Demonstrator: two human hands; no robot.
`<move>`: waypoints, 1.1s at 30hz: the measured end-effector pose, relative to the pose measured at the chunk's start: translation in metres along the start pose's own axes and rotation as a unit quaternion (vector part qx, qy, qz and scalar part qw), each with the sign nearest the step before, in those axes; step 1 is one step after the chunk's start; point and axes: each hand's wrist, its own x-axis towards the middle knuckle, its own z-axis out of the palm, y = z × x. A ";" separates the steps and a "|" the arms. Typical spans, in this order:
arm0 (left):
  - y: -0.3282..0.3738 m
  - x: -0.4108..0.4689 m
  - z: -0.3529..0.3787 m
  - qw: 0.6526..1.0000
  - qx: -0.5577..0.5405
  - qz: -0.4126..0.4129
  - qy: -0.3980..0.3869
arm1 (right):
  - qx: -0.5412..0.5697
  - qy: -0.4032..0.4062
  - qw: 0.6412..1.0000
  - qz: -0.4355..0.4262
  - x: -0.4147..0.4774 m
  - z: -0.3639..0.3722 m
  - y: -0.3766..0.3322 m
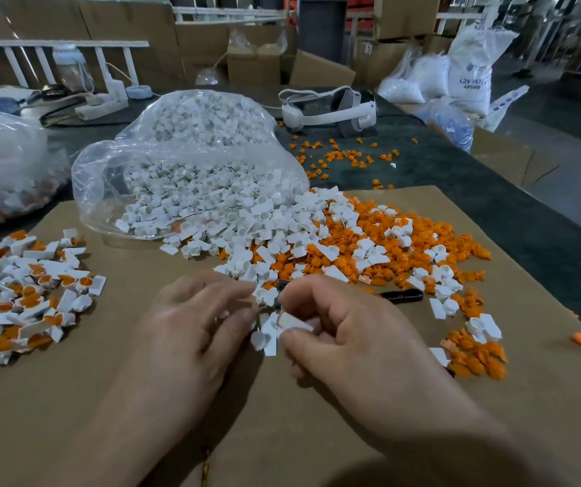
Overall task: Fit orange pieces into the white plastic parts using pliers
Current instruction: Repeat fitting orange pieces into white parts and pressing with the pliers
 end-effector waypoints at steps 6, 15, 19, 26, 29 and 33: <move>0.013 -0.005 -0.007 0.995 -0.032 0.070 -0.059 | -0.025 0.009 1.000 -0.011 0.001 -0.001 -0.002; 0.018 -0.006 0.000 0.999 -0.038 0.013 0.012 | -0.204 0.044 0.976 -0.056 0.006 -0.015 -0.011; 0.022 -0.007 -0.002 0.987 -0.135 -0.086 0.002 | -0.386 0.114 0.914 -0.052 0.042 -0.040 -0.006; 0.025 -0.004 -0.001 0.970 -0.200 -0.139 -0.027 | -0.530 0.001 0.848 -0.014 0.095 -0.033 0.017; 0.022 -0.002 -0.001 0.963 -0.217 -0.155 -0.040 | -0.536 -0.020 0.844 -0.032 0.106 -0.030 0.020; 0.023 -0.003 -0.003 0.960 -0.221 -0.162 -0.056 | -0.525 -0.011 0.847 -0.082 0.103 -0.032 0.023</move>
